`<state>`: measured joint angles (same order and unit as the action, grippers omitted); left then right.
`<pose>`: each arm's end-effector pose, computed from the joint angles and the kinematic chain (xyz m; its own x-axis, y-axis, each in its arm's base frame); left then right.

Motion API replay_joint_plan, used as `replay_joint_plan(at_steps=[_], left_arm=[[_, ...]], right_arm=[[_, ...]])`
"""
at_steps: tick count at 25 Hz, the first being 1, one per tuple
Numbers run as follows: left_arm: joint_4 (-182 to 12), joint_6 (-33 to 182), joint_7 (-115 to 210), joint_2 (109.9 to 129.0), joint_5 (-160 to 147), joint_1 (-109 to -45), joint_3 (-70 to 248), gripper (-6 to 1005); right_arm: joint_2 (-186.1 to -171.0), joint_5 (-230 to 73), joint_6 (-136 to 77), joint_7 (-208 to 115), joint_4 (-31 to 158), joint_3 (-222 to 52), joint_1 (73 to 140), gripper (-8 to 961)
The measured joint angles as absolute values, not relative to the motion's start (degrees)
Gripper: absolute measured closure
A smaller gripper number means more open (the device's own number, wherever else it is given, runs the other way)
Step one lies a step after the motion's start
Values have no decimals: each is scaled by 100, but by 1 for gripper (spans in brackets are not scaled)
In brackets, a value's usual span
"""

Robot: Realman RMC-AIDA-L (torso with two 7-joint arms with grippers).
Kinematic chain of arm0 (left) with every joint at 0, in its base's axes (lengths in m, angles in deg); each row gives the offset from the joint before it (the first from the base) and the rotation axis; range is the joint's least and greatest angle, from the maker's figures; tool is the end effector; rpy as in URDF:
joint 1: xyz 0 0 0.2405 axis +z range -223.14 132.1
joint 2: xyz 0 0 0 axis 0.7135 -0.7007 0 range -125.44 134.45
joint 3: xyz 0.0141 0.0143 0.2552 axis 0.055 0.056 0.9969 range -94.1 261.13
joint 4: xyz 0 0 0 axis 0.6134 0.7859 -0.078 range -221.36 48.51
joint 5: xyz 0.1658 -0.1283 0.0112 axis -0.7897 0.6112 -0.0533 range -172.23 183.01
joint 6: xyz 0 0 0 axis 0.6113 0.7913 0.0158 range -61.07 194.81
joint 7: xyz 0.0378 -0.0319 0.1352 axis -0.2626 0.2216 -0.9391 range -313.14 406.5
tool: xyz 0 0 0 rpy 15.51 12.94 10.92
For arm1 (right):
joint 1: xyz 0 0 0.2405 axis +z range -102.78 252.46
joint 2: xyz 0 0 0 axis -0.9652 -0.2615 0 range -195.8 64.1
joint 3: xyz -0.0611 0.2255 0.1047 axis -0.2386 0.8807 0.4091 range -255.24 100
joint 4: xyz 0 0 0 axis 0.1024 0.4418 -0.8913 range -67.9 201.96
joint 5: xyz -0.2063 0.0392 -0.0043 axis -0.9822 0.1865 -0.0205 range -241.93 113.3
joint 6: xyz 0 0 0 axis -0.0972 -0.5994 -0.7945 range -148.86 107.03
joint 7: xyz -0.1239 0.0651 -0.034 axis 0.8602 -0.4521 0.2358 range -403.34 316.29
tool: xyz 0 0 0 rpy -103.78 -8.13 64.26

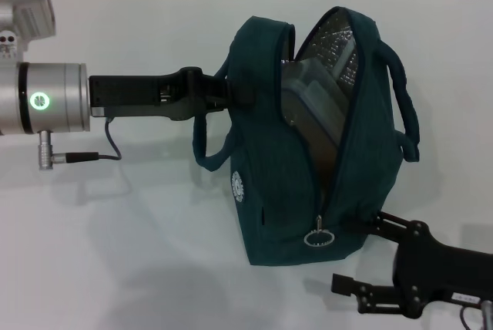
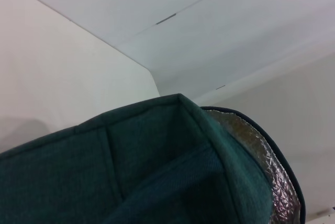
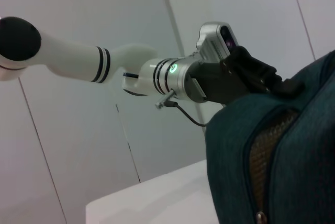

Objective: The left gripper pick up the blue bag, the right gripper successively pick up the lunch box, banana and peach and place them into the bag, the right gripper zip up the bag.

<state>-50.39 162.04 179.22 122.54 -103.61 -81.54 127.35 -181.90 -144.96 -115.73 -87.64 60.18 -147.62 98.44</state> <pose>-0.2125 0.3423 -0.0008 0.2256 0.9092 0.3499 0.8231 -0.3700 0.4309 0.2862 0.2258 -0.0622 0.7023 -0.2306 -0.6735 -0.3372 -0.9410 -0.0295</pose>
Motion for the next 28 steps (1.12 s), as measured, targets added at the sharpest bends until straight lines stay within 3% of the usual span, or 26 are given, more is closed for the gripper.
replay_joint_plan(at_steps=[28], left_arm=[[-5039,16219,17922,12335,-10358,-8156,12752,952]], right_arm=[[-18204,-14375,-11450,-8890,6033,-15373,10224,87]])
